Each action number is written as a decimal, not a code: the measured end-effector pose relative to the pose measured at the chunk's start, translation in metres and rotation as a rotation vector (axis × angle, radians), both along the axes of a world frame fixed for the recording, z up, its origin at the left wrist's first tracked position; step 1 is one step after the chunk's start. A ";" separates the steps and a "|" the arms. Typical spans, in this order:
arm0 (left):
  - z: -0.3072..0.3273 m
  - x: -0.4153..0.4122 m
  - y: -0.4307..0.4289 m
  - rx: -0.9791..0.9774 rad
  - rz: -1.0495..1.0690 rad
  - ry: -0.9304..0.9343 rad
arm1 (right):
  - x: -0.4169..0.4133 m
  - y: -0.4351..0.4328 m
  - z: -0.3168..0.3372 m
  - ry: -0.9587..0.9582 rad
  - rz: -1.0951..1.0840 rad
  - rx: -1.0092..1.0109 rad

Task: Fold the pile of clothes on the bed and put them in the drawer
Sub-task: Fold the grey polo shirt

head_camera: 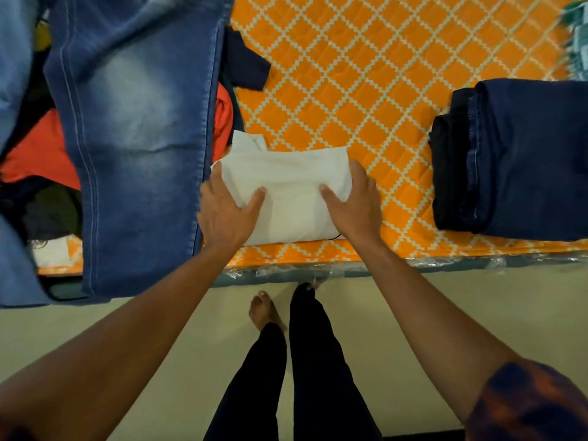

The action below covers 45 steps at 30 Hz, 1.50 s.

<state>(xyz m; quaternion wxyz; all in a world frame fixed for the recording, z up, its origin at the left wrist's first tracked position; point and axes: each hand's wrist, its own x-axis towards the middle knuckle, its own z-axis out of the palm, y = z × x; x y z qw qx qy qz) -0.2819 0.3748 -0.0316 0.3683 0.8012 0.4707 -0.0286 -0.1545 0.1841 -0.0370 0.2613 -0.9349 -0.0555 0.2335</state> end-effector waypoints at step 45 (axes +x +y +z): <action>-0.005 0.451 -0.173 -0.832 0.046 -0.141 | 0.441 -0.229 0.008 0.154 -0.258 0.262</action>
